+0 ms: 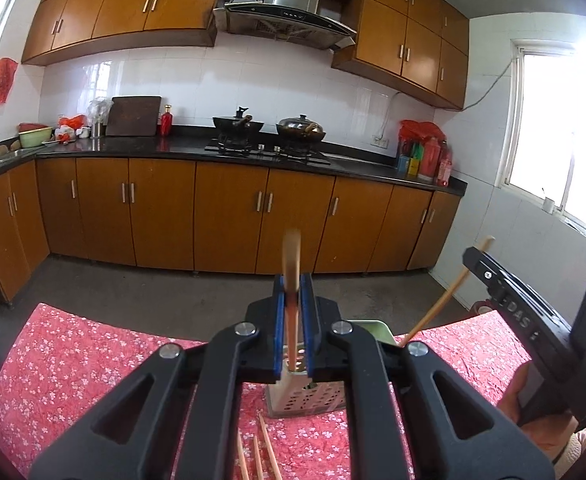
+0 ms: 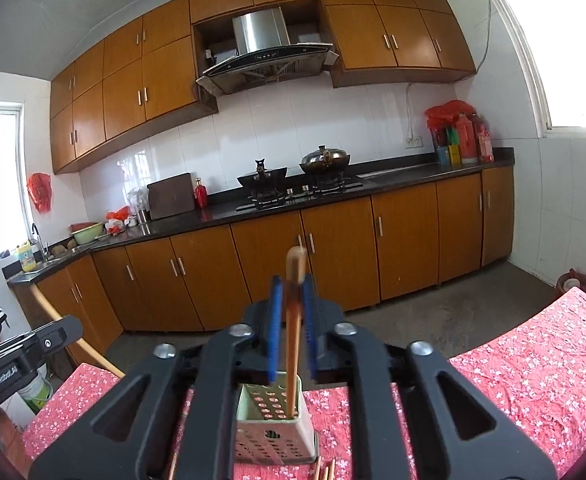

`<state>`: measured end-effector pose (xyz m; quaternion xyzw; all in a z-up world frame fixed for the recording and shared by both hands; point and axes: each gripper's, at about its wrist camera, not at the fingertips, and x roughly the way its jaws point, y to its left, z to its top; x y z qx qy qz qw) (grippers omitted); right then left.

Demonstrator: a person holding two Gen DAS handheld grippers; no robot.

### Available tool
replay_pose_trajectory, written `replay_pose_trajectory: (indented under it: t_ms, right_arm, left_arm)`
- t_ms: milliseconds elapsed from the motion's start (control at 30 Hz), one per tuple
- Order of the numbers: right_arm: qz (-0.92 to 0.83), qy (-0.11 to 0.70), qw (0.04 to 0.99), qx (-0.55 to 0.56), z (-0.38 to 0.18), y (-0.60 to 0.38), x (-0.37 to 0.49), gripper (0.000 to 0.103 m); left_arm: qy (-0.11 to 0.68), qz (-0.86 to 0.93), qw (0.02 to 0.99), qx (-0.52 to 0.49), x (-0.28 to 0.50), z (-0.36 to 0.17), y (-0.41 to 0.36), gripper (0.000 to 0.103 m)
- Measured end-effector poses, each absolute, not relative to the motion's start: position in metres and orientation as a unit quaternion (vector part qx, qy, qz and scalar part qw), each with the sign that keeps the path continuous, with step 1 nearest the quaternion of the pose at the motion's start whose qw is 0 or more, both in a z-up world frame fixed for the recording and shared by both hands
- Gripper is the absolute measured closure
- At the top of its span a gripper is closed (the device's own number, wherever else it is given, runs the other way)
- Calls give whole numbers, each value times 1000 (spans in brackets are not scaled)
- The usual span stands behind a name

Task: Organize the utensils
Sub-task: 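Open the right gripper over the holder while the left gripper releases its chopstick inside, then lower the right gripper onto another chopstick and close while the left gripper grasps one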

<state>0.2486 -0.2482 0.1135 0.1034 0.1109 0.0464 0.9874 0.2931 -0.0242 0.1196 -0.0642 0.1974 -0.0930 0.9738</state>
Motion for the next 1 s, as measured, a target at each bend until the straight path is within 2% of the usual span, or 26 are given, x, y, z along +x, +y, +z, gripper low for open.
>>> replay_pose_trajectory:
  t_ms: [67,267,400,500,667,767,1000]
  right_arm:
    - [44,108,988,105,118,-252,243,74]
    - [33,109,988,103,126,-260,212,73]
    - [21,140,985,102,113,-269,188,70]
    - [24,200,975,91,82,-269,177,70]
    - [40,329,940,85,-1,-263,170,70]
    - [49,388,916,87,-44,-255,166,77]
    - [58,426,900,76,-78,-241,158,78]
  left_arm:
    - [194,-89,975,-66,287,122,-20,88]
    - [179,-74,978,-82,257,129,-3,82]
    - [174,-59,980,-77,226,125,12,75]
    - [192,-40,978,-65,204,103,23,74]
    - [276,-24,960,-48,183,34,38,74]
    - [321,-19,946,-38,174,-4,40,74]
    - [377,-31,924,-51,162,-51,39,74]
